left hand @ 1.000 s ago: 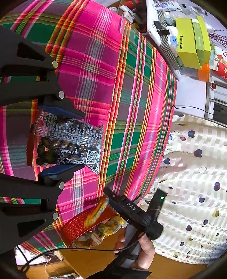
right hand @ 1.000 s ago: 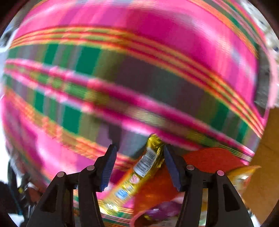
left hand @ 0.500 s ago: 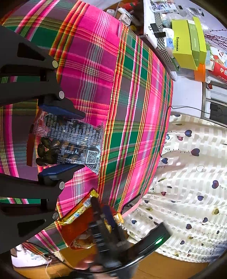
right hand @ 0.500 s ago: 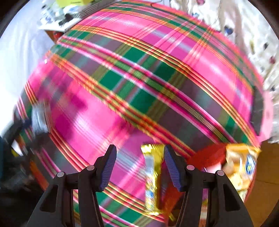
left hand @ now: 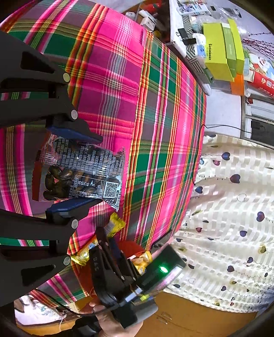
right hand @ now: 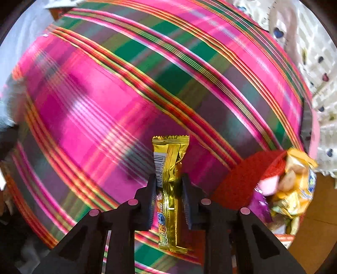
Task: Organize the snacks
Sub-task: 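Carry the dark packet with left tool while right tool carries the yellow bar over the basket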
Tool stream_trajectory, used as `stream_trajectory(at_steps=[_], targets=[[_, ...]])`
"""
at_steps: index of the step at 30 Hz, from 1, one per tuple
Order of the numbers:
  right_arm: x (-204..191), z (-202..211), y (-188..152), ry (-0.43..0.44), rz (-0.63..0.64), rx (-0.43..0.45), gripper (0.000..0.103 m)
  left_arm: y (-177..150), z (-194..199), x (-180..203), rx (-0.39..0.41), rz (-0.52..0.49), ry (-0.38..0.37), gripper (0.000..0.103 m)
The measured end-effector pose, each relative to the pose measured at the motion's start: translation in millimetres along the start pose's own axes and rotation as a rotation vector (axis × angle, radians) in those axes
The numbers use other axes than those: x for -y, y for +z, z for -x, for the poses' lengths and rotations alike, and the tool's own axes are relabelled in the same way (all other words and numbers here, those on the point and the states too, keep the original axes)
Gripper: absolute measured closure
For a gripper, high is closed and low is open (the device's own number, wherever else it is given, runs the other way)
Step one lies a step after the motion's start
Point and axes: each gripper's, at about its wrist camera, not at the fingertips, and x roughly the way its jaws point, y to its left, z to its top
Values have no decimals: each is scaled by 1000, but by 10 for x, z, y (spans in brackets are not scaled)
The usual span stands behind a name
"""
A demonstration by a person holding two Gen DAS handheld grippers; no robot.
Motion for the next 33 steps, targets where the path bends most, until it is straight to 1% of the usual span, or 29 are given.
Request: stream_trajectory(at_steps=[2,5,8,10,13,15,16,18,20,24,28,33], targets=[[-86,72,29,43,6,51,82,-14,-14,-29,-6,4,11,53],[-142,114,26,92,0,97,82,-37,-50,-71,-16,8,28,53],[-141,71,-39,101,-27,102,81,-67,-115,-120,-31,17,45,53],[-172,59,-107,103,-39,100,76,-91,-178,-143,-48,19,59,53],[-201,-6,-195,95,-34,94,75,-137,-254,-146,-71,13,68,53],[-223,-9,-228,78,-46,123,75,-160,-293,-134,-83,6,74,53],[-232,5,-250,71,-51,142,79,-176,-316,-128,-89,2,78,53],[-267,47,-296,66,-56,179,82,-190,-337,-117,-93,-1,87,53],[-295,102,-355,70,-65,214,82,-190,-335,-89,-93,-9,104,53],[-276,249,-438,90,-90,273,82,-159,-273,-14,-75,-25,115,54],[-255,364,-462,111,-115,321,82,-109,-181,97,-51,-40,113,54],[-249,568,-623,131,-147,377,82,-24,-69,233,-24,-52,108,54]])
